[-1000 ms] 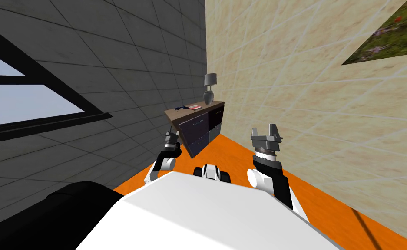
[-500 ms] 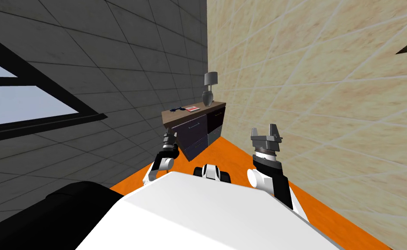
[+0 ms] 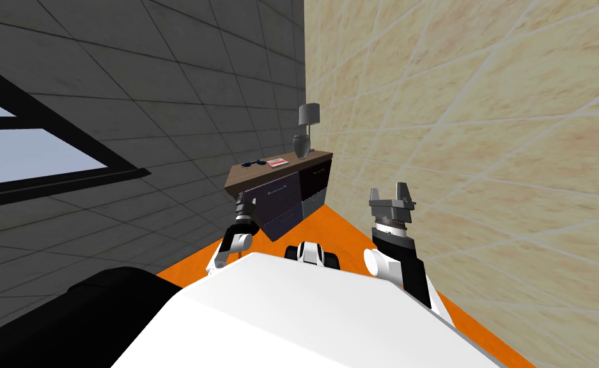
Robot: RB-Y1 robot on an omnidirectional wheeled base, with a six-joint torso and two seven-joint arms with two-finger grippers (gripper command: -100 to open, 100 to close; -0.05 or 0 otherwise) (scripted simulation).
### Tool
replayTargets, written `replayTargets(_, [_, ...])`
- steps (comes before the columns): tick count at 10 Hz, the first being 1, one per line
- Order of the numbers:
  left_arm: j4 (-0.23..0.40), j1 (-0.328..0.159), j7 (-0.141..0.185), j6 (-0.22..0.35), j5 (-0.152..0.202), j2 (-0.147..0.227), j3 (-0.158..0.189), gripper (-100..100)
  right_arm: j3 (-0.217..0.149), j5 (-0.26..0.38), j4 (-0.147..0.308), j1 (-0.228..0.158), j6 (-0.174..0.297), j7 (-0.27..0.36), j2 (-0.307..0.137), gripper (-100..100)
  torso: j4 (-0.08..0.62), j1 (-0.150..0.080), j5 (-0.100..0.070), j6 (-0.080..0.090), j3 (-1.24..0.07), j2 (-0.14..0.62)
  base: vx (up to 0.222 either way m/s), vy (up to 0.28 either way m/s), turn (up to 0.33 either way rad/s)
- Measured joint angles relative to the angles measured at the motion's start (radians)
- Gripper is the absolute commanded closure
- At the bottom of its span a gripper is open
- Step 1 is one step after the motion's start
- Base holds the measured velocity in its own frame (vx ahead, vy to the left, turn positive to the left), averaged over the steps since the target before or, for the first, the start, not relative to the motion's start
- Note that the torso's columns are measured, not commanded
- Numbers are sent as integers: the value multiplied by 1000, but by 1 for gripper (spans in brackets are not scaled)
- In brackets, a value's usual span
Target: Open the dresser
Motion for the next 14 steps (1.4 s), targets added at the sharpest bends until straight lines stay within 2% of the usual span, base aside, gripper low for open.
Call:
replayTargets(8, [80,-4,25,36,70,-64,91,-100,0,0,0,0,0,0,0,0,0,-1,0,0,1,1,139,-158,104])
replayTargets(11, [108,-18,31,54,90,-107,122,-100,0,0,0,0,0,0,0,0,0,0,0,0,0,0,104,-122,71])
replayTargets(14, [130,-19,37,55,103,-163,137,-100,0,0,0,0,0,0,0,0,1,1,0,0,1,2,48,-65,29])
